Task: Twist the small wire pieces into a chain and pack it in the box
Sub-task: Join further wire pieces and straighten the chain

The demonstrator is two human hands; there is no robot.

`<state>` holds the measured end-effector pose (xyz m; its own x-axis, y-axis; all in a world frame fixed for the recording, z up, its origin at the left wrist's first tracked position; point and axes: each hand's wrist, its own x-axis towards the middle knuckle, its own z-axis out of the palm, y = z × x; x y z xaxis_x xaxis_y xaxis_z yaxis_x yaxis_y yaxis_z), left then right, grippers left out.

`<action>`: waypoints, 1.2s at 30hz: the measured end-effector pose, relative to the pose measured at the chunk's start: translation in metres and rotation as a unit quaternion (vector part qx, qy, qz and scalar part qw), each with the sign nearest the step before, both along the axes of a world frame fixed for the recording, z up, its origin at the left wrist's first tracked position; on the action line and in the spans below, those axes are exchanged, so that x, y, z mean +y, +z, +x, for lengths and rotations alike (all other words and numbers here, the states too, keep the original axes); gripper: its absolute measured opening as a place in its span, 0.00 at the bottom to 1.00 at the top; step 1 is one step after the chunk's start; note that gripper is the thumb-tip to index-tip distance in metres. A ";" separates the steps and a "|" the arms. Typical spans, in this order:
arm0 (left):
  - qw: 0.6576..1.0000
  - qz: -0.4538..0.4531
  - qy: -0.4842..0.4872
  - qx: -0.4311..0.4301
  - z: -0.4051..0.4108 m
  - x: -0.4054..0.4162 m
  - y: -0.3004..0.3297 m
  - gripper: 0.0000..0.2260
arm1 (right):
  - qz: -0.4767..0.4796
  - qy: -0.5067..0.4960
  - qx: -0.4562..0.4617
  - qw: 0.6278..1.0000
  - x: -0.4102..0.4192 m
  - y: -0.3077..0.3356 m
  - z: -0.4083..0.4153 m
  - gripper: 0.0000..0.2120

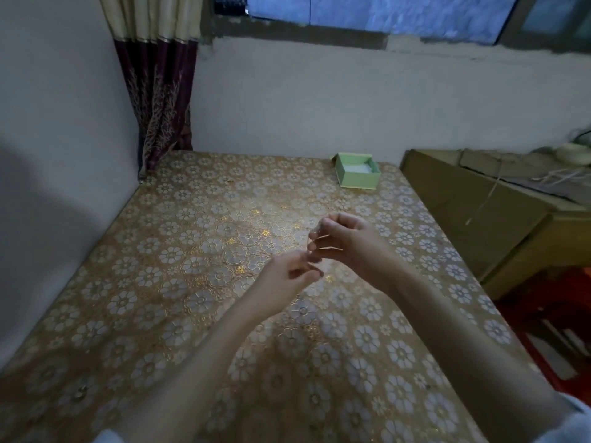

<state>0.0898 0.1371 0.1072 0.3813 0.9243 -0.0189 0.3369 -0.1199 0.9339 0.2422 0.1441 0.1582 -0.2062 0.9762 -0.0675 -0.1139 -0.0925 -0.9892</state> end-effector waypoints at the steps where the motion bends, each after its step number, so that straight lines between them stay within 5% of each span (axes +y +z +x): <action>1: 1.000 0.000 0.001 -0.019 0.004 -0.003 0.005 0.08 | 0.004 -0.005 0.005 1.000 -0.001 0.005 0.001 0.08; 9: 0.985 -0.124 -0.027 -0.117 -0.008 -0.032 0.024 0.08 | -0.036 -0.052 0.080 0.995 -0.016 0.017 0.014 0.06; 23: 0.986 -0.091 -0.032 -0.138 -0.014 -0.063 0.052 0.08 | -0.093 0.013 0.228 0.969 -0.044 0.029 0.005 0.11; 36: 0.973 -0.144 -0.034 -0.176 -0.024 -0.082 0.057 0.09 | -0.178 -0.024 0.260 0.949 -0.052 0.017 0.003 0.19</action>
<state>0.0653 0.0551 0.1638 0.4712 0.8722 -0.1315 -0.0093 0.1540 0.9880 0.2453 0.0922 0.1753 -0.2578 0.9198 -0.2958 -0.5905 -0.3923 -0.7053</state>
